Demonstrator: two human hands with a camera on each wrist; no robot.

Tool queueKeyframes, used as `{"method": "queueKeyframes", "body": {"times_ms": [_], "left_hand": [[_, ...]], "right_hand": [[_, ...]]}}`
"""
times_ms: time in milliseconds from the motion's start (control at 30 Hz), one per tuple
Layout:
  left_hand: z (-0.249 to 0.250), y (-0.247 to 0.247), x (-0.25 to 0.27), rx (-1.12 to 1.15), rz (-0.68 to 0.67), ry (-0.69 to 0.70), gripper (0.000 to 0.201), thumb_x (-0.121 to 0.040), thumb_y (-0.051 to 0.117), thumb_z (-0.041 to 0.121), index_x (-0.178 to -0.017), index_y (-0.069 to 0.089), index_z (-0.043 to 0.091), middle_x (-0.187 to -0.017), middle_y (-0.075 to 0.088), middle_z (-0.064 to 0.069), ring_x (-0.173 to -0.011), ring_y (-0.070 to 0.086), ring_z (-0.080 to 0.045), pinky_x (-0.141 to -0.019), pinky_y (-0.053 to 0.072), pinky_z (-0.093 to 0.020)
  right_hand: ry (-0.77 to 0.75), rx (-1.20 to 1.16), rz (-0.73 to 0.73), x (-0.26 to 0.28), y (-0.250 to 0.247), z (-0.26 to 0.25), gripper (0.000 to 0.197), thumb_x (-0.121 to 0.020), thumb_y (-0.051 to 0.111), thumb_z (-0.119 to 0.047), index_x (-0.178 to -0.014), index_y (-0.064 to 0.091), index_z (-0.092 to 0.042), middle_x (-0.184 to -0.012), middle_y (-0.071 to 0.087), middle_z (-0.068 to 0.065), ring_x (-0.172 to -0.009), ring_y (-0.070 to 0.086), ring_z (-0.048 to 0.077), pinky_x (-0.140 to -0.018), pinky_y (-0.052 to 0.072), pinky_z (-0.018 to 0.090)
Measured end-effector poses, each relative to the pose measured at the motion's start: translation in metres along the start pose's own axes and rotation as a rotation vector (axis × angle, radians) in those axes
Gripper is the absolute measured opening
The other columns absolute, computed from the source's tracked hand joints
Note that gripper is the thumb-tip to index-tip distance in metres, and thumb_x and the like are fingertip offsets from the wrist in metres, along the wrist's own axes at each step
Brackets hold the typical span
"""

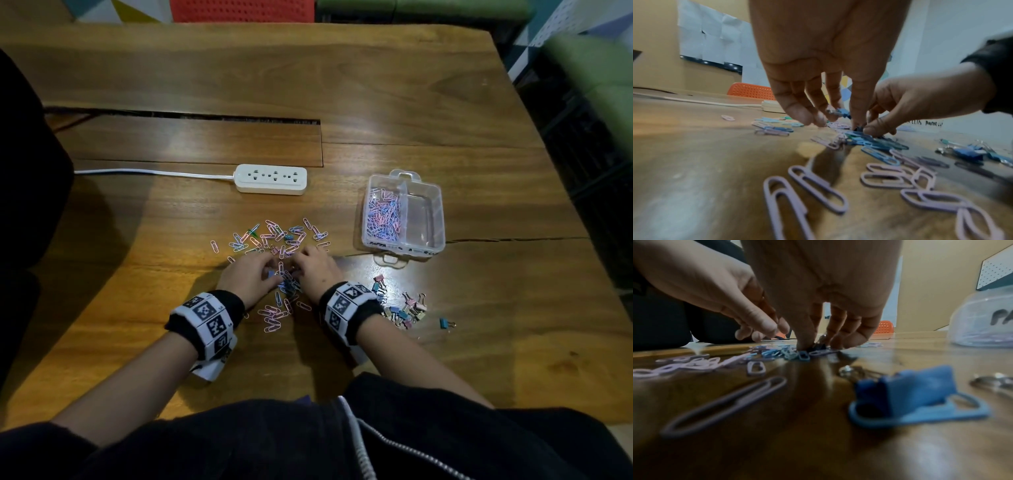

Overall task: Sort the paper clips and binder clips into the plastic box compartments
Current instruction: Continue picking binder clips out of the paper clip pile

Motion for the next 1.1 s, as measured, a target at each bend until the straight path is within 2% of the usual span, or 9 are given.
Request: {"method": "queueKeyframes", "body": {"times_ms": [267, 433, 533, 633, 767, 833, 933, 1033, 1100], "left_hand": [[0.012, 0.001, -0.007, 0.205, -0.002, -0.027, 0.018, -0.081, 0.066, 0.019, -0.098, 0.064, 0.012, -0.105, 0.061, -0.005, -0.088, 0.05, -0.012, -0.076, 0.043, -0.025], [0.043, 0.012, 0.006, 0.445, -0.144, 0.014, 0.012, -0.078, 0.069, 0.011, -0.09, 0.064, 0.011, -0.086, 0.055, 0.003, -0.07, 0.053, -0.007, -0.055, 0.044, -0.012], [0.071, 0.028, 0.015, 0.507, -0.304, 0.102, 0.023, -0.076, 0.072, 0.009, -0.097, 0.065, 0.007, -0.087, 0.059, 0.002, -0.077, 0.057, -0.01, -0.055, 0.047, -0.009], [0.098, 0.044, 0.024, 0.455, -0.431, 0.197, 0.031, -0.078, 0.07, 0.008, -0.108, 0.063, 0.008, -0.105, 0.065, -0.004, -0.087, 0.059, -0.013, -0.073, 0.048, -0.016], [0.11, 0.054, 0.028, 0.457, -0.542, 0.246, 0.046, -0.084, 0.058, -0.002, -0.127, 0.05, 0.013, -0.127, 0.056, -0.006, -0.101, 0.059, -0.014, -0.081, 0.049, -0.022], [0.105, 0.049, 0.024, 0.476, -0.513, 0.249, 0.046, -0.085, 0.052, -0.006, -0.127, 0.049, 0.014, -0.129, 0.054, -0.005, -0.103, 0.06, -0.016, -0.077, 0.049, -0.016], [0.083, 0.028, 0.009, 0.498, -0.253, 0.19, 0.033, -0.085, 0.049, -0.008, -0.113, 0.059, 0.008, -0.117, 0.06, -0.008, -0.097, 0.058, -0.016, -0.07, 0.046, -0.01], [0.039, 0.005, -0.013, 0.399, -0.004, 0.025, 0.029, -0.083, 0.056, -0.002, -0.107, 0.06, 0.013, -0.118, 0.055, -0.008, -0.102, 0.055, -0.019, -0.086, 0.05, -0.027], [0.01, -0.006, -0.022, 0.227, -0.014, -0.089, 0.039, -0.079, 0.065, 0.003, -0.111, 0.054, 0.021, -0.128, 0.046, -0.01, -0.117, 0.049, -0.026, -0.099, 0.045, -0.039]], "right_hand": [[0.147, -0.4, 0.074, 0.011, -0.009, 0.018, 0.018, -0.085, 0.056, -0.008, -0.101, 0.064, -0.003, -0.107, 0.058, 0.014, -0.1, 0.054, 0.025, -0.088, 0.042, 0.027], [0.322, -0.852, 0.276, 0.05, -0.035, 0.053, 0.015, -0.079, 0.063, 0.0, -0.094, 0.065, 0.002, -0.077, 0.061, -0.001, -0.062, 0.055, -0.002, -0.056, 0.044, 0.001], [0.426, -0.811, 0.258, 0.072, -0.039, 0.086, 0.009, -0.078, 0.064, 0.001, -0.083, 0.066, -0.006, -0.073, 0.06, -0.003, -0.065, 0.059, 0.007, -0.059, 0.049, 0.01], [0.543, -0.74, 0.256, 0.088, -0.035, 0.113, 0.022, -0.076, 0.067, -0.003, -0.067, 0.061, -0.022, -0.079, 0.065, 0.005, -0.081, 0.063, 0.025, -0.076, 0.055, 0.037], [0.624, -0.559, 0.234, 0.098, -0.032, 0.127, 0.017, -0.079, 0.065, -0.006, -0.097, 0.066, -0.004, -0.098, 0.063, 0.014, -0.095, 0.061, 0.029, -0.082, 0.054, 0.04], [0.583, -0.361, 0.23, 0.1, -0.033, 0.123, 0.028, -0.082, 0.062, -0.011, -0.109, 0.061, -0.007, -0.112, 0.057, 0.011, -0.108, 0.052, 0.028, -0.093, 0.047, 0.037], [0.426, -0.156, 0.237, 0.103, -0.03, 0.1, 0.032, -0.085, 0.057, -0.018, -0.116, 0.057, -0.016, -0.121, 0.05, 0.007, -0.114, 0.039, 0.023, -0.096, 0.035, 0.031], [0.198, -0.123, 0.161, 0.1, -0.018, 0.072, 0.027, -0.085, 0.057, -0.025, -0.111, 0.061, -0.021, -0.118, 0.051, 0.006, -0.112, 0.039, 0.023, -0.097, 0.035, 0.033], [0.124, -0.077, 0.039, 0.096, -0.005, 0.059, 0.028, -0.086, 0.055, -0.031, -0.112, 0.06, -0.022, -0.118, 0.051, 0.006, -0.112, 0.039, 0.023, -0.098, 0.035, 0.038]]}}
Point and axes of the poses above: each hand's wrist, its own x-axis away from the middle knuckle, its own y-axis out of the palm, z = x × y, the point moved 2 cm from there along -x, towards the middle knuckle
